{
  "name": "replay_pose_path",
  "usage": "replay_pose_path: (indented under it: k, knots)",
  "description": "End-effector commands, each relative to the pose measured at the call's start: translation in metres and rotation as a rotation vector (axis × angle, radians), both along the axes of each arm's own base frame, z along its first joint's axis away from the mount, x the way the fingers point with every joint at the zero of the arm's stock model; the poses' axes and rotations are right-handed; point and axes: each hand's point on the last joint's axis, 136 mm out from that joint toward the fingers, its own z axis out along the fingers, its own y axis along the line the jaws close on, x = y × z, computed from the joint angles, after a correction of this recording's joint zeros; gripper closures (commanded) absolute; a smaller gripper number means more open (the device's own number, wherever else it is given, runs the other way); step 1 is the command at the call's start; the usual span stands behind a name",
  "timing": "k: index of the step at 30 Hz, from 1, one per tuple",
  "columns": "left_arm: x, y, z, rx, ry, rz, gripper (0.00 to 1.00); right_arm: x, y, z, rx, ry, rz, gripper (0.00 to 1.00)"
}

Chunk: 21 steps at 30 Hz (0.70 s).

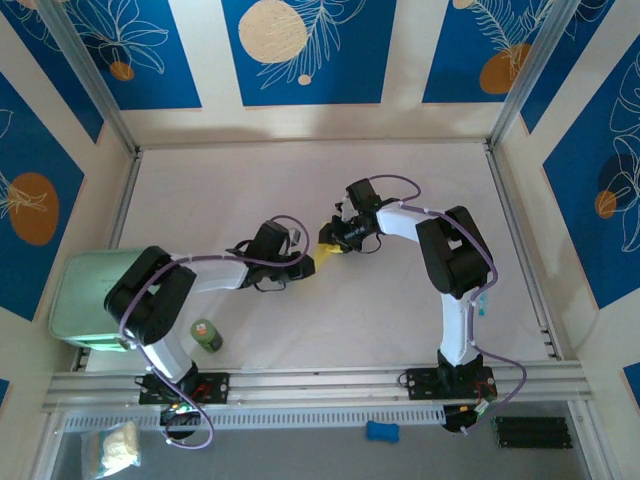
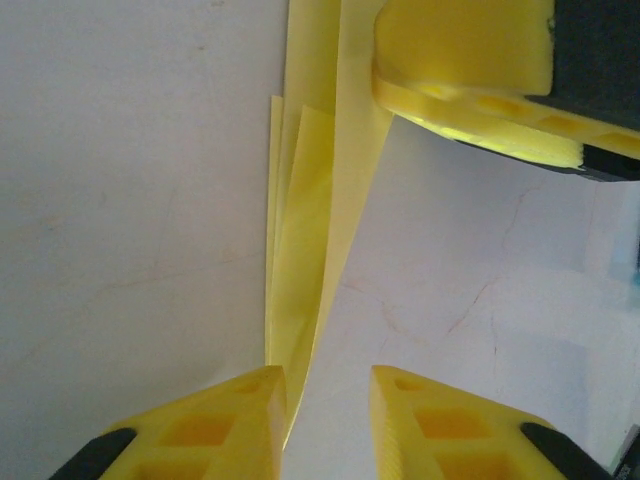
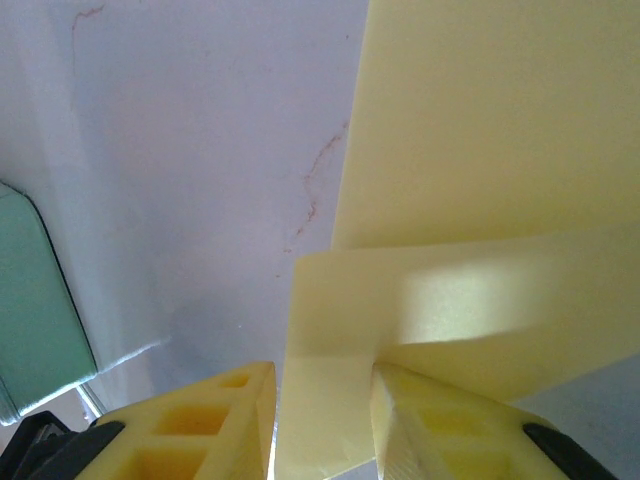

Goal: Fold a paper plane with a square sheet of paper (pick it up from the middle)
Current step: Fold the wing for the fifth time at the center of the table.

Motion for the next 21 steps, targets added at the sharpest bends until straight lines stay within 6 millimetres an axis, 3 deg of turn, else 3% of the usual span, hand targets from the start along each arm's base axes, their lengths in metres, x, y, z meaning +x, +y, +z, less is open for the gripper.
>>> replay_pose_path:
  k: [1,21]
  knots:
    - [0.002,-0.007,0.000,-0.033,0.020,-0.027,0.75,-0.002,0.001,-0.003,-0.006,0.013,0.015,0.69]
    - [-0.006,-0.005,-0.018,0.001,0.057,-0.046,0.91,-0.011,-0.002,-0.022,-0.039,0.071,-0.001,0.70]
